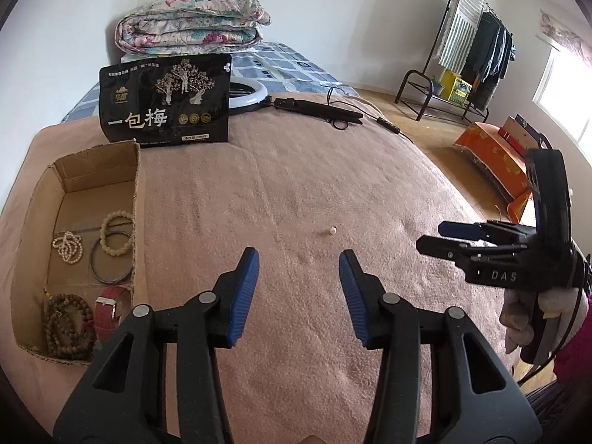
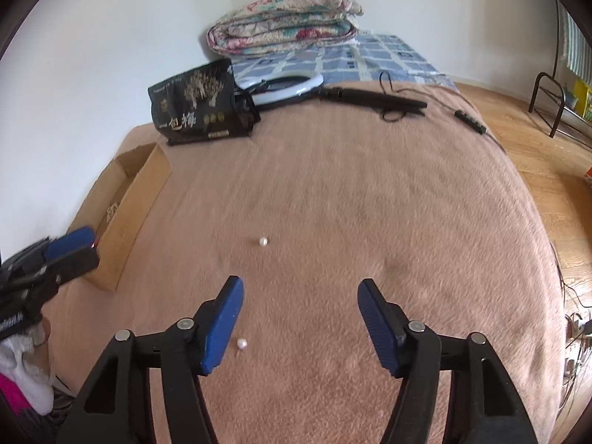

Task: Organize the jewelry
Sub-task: 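Move the left tool to the loose white pearl on the blanket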

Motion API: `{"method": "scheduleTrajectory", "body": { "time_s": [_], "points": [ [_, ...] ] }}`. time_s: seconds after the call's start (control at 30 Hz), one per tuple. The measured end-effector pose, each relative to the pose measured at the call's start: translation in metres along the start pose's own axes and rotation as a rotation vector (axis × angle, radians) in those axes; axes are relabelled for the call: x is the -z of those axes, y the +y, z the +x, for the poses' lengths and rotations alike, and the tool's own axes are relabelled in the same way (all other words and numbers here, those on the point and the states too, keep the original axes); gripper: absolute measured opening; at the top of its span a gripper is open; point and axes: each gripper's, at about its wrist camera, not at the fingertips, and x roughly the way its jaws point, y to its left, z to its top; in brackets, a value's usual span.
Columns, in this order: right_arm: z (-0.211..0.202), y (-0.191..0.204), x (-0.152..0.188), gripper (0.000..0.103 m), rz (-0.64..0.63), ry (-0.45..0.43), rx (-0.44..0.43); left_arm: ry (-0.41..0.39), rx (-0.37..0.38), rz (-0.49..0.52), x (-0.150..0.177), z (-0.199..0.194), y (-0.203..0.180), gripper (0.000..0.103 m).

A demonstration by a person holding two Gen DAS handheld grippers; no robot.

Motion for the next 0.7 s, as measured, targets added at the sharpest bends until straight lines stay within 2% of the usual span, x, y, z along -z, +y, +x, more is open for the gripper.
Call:
{"method": "scheduleTrajectory", "body": {
  "time_s": [0.33,0.53,0.6,0.7],
  "points": [
    [0.019,0.016,0.027,0.047,-0.080,0.053,-0.045,0.058,0.030,0.041,-0.008,0.064,-0.013,0.032],
    [0.029,0.023,0.030,0.039,-0.102,0.073,-0.092,0.099,0.047,0.088,-0.009,0.100,-0.025,0.031],
    [0.031,0.025,0.032,0.036,-0.106,0.082,-0.109,0.117,0.045,0.104,-0.009,0.111,-0.028,0.026],
    [0.036,0.026,0.035,0.034,-0.114,0.099,-0.127,0.137,0.058,0.106,-0.008,0.127,-0.030,0.025]
  ]
}}
